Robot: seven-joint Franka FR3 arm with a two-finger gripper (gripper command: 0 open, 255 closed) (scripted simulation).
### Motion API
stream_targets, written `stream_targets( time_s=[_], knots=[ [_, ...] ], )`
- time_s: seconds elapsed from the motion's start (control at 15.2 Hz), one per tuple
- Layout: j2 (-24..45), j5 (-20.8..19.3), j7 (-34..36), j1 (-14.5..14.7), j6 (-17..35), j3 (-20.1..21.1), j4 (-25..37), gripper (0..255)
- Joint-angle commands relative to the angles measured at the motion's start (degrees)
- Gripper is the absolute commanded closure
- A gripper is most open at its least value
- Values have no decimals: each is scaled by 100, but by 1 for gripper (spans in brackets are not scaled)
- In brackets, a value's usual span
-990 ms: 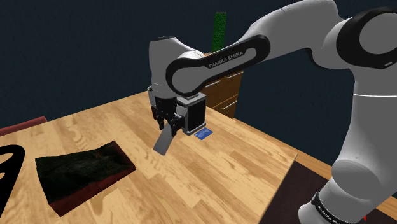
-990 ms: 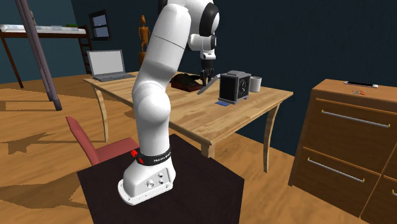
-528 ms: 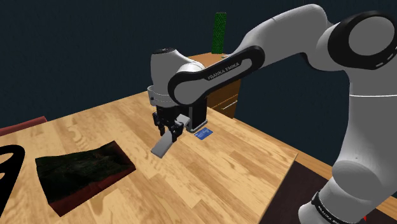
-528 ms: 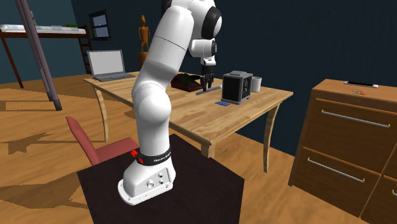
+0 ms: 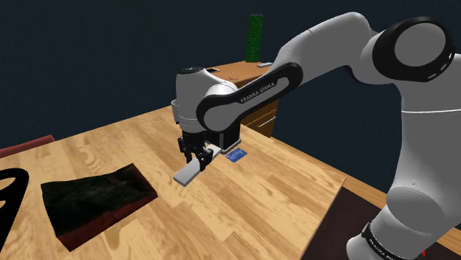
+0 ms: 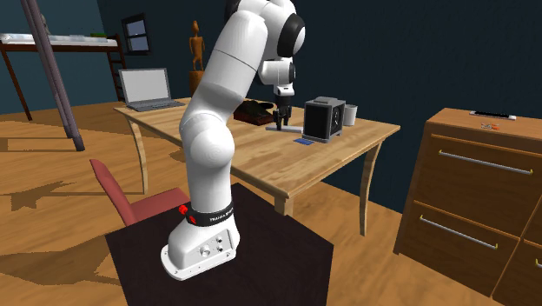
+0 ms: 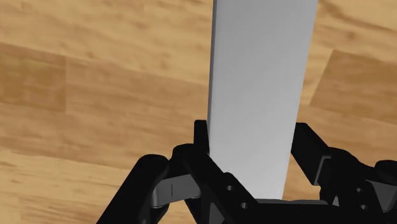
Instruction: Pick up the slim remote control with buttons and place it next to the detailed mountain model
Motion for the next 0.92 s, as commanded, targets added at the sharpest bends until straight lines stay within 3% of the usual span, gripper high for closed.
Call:
stream_targets(
  time_s=[0.0,0.2,0.26,0.59,0.86],
  knots=[
    [-3,7,-4,-3,9,9,-24,255],
    [-3,7,-4,-3,9,9,-24,255],
    [-4,8,-7,-6,8,9,-23,0],
    [-3,7,-4,-3,9,9,-24,0],
    [-381,383,-236,-197,-527,273,248,0]
  ],
)
